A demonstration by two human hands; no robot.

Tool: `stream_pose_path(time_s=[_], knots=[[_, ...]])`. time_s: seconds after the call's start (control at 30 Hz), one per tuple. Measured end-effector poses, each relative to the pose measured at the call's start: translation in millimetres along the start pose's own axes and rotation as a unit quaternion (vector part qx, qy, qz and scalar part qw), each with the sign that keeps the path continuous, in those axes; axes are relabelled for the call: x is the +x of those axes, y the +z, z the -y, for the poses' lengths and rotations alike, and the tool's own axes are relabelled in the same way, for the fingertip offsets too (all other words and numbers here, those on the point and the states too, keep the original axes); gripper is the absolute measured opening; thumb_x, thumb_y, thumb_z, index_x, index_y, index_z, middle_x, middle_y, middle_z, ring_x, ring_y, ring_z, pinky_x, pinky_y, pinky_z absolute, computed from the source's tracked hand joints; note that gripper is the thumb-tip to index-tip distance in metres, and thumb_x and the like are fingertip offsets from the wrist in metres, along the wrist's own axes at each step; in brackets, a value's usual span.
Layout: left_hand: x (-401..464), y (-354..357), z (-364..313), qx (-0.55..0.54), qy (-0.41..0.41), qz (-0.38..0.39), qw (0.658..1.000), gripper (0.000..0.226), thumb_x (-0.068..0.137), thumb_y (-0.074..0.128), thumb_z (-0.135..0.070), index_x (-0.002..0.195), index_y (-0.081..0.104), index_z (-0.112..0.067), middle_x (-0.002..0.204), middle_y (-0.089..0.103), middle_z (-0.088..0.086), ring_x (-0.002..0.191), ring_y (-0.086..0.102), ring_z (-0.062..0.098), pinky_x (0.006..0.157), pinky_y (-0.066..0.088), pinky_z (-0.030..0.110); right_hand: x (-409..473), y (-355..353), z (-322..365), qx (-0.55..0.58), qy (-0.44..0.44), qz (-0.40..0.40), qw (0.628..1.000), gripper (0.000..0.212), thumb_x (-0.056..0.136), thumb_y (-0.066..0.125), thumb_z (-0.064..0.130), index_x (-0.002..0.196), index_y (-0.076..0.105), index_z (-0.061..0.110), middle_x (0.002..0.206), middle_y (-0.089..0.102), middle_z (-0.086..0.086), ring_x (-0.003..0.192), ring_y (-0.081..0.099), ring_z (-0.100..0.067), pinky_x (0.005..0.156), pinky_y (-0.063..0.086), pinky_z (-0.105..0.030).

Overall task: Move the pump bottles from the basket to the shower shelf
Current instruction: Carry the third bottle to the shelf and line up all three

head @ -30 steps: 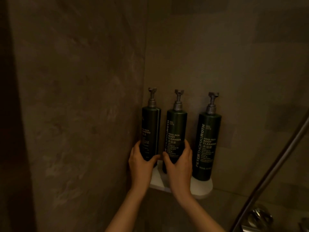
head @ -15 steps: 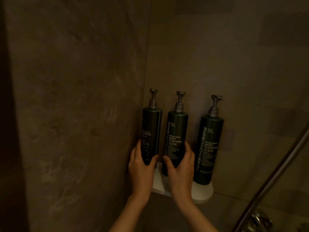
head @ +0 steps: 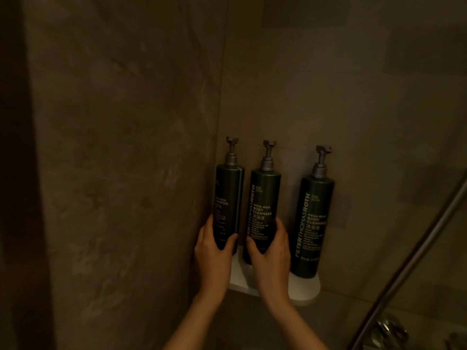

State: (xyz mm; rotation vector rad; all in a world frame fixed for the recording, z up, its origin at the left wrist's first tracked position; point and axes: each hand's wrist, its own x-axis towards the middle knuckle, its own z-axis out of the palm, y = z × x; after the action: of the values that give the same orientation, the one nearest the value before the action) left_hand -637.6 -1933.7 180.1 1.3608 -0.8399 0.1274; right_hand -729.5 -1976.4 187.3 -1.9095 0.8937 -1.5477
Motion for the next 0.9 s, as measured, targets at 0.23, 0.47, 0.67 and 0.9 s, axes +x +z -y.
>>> stream_pose_path(time_s=[0.23,0.47,0.67,0.9], knots=[[0,0,-2,-0.004,0.004,-0.002,1.0,0.063,0.081,0.069,-0.014,0.138,0.044,-0.017,0.128,0.055,0.002,0.111,0.049,0.006,0.092,0.04,0.022,0,1,-1,-0.002,0.001,-0.005,1.0,0.072,0.081,0.07,0.019,0.143,0.033,0.017,0.139,0.046,-0.002,0.123,0.041,-0.007,0.103,0.035,-0.027],[-2,-4,-6,0.009,0.008,0.0,1.0,0.063,0.081,0.069,-0.014,0.138,0.042,-0.017,0.134,0.051,0.003,0.115,0.046,0.006,0.097,0.038,0.025,-5,-4,5,0.003,-0.025,-0.033,0.999,0.07,0.081,0.07,0.019,0.141,0.034,0.016,0.136,0.046,0.0,0.121,0.04,-0.003,0.1,0.036,-0.024],[-35,-4,-15,0.078,0.131,-0.028,0.988,0.056,0.083,0.065,-0.009,0.135,0.044,-0.017,0.136,0.046,0.004,0.122,0.045,0.011,0.101,0.038,0.028,-20,-30,10,-0.033,-0.157,-0.118,0.98,0.043,0.087,0.059,0.017,0.129,0.048,0.015,0.127,0.05,-0.001,0.117,0.046,-0.006,0.1,0.036,-0.011],[-36,26,-33,0.064,0.115,0.053,0.99,0.08,0.076,0.074,-0.025,0.143,0.03,-0.021,0.143,0.036,0.0,0.129,0.032,0.007,0.106,0.029,0.026,5,-70,-2,-0.077,-0.127,-0.188,0.971,0.067,0.078,0.072,0.009,0.136,0.039,0.015,0.139,0.041,-0.011,0.127,0.039,-0.017,0.102,0.031,-0.019]])
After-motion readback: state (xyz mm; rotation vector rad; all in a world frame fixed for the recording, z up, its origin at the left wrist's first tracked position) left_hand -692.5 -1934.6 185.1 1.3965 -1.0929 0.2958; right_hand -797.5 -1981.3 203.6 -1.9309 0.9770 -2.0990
